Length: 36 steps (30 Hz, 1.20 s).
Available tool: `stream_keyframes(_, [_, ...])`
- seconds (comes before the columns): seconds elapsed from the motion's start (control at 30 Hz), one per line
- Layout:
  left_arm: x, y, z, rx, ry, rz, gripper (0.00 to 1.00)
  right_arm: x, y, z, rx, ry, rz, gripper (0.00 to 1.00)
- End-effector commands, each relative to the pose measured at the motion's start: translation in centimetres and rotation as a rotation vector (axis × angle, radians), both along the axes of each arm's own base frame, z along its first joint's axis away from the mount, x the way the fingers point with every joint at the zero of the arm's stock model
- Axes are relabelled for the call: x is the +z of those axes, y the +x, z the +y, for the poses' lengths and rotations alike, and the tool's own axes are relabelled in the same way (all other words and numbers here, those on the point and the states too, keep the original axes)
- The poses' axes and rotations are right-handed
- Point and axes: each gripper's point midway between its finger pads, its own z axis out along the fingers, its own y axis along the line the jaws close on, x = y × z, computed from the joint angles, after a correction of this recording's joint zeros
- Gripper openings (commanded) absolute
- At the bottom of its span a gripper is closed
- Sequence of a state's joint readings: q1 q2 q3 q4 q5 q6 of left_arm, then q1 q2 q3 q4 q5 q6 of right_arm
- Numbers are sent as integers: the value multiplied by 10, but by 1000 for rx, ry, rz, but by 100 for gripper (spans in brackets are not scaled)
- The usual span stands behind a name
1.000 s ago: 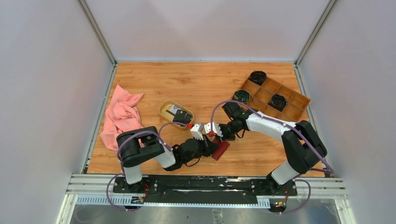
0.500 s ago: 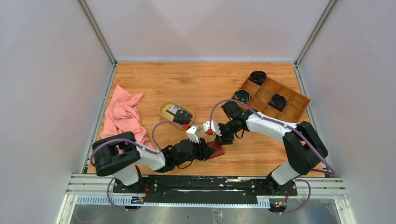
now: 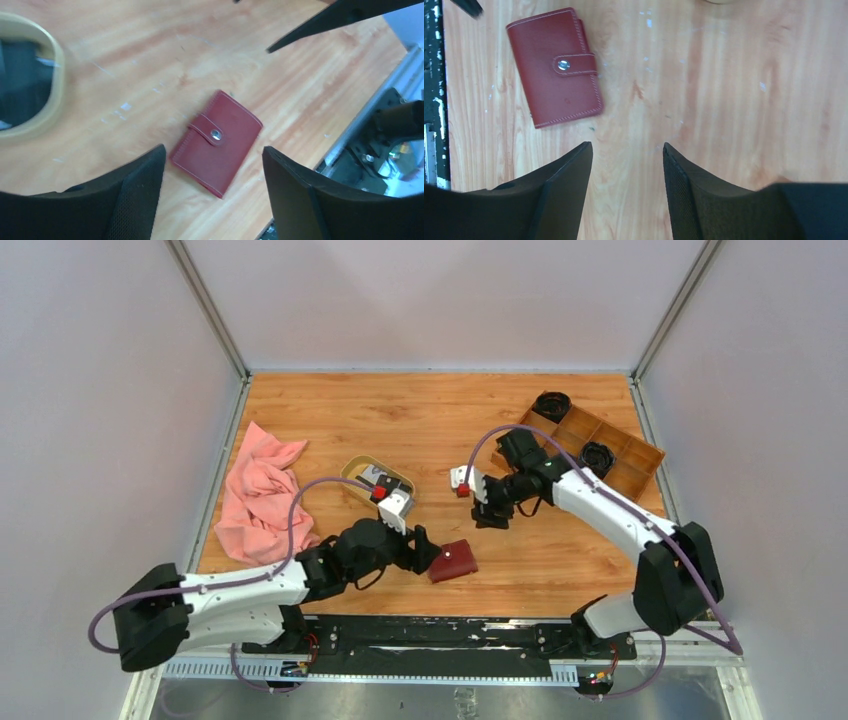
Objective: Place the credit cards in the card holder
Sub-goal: Reset both arms
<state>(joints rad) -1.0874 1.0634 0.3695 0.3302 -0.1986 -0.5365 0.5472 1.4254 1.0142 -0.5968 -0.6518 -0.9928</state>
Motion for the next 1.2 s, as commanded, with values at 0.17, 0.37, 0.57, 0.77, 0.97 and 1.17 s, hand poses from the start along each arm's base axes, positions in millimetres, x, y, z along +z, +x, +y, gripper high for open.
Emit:
stream_keyframes(0.17, [112,41,70,74,218,-213,100,114,39,-91,-468,175,-126,96])
stream_keyframes(0.37, [179,58,98,104,93,-207,100,195,43,-146,-767,537,-74,100])
stream_keyframes(0.57, [215,54,114,137,71,-228,100,242,42,-172,-966,634,-79,99])
stream_keyframes(0.77, [238,45,131,206,43,-239,100,269,42,-178,-1068,683,-79,100])
stream_keyframes(0.97, [248,36,143,241,18,-269,100,288,35,-185,-1138,689,-132,100])
stream_keyframes(1.17, [251,24,143,199,-3,-281,100,295,29,-186,-1140,691,-150,100])
